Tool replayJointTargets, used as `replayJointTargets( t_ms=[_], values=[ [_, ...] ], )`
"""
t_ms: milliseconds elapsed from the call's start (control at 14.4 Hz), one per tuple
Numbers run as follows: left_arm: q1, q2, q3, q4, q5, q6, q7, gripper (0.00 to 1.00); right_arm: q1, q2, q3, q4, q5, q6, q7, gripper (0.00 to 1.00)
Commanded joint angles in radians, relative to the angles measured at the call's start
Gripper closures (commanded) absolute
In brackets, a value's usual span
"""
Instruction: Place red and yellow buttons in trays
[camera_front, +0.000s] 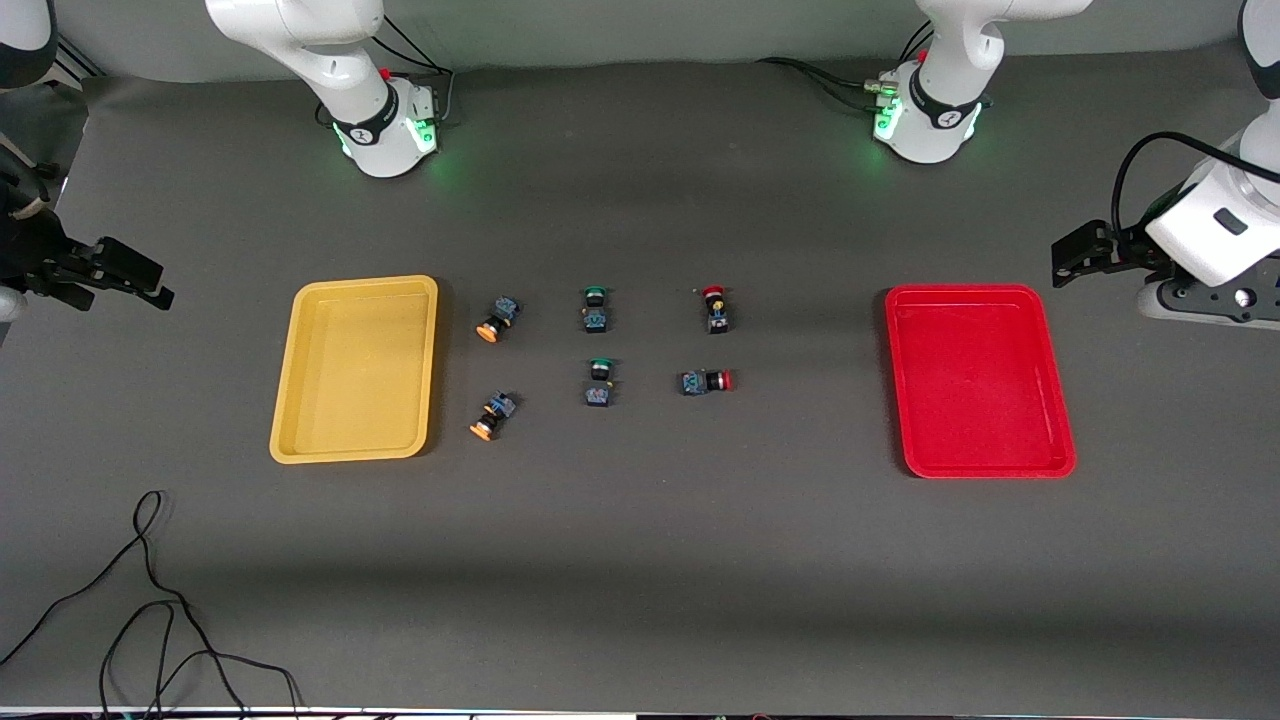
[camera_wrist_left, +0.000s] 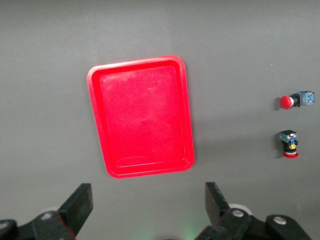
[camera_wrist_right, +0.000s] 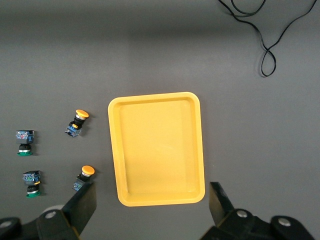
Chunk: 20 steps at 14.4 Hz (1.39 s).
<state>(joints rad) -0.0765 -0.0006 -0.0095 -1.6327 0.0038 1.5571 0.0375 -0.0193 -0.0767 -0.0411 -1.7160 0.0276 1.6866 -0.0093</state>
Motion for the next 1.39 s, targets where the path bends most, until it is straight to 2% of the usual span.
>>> replayJointTargets(
  t_ms=[0, 833, 1111, 1319],
  values=[
    [-0.008, -0.013, 0.003, -0.012, 0.012, -0.006, 0.005, 0.00, 0.002, -0.011, -0.002, -0.004, -0.018, 0.004, -0.011, 0.00],
    [-0.025, -0.013, 0.002, -0.030, 0.012, 0.003, -0.008, 0.00, 0.009, 0.037, 0.000, 0.041, -0.015, 0.022, -0.015, 0.00],
    [-0.123, -0.016, 0.000, -0.067, 0.012, 0.024, -0.097, 0.00, 0.038, 0.098, 0.001, 0.032, -0.066, -0.010, -0.017, 0.00],
    [-0.233, -0.016, -0.001, -0.117, 0.001, 0.079, -0.212, 0.00, 0.041, 0.095, 0.003, 0.029, -0.055, -0.045, -0.049, 0.00]
  ],
)
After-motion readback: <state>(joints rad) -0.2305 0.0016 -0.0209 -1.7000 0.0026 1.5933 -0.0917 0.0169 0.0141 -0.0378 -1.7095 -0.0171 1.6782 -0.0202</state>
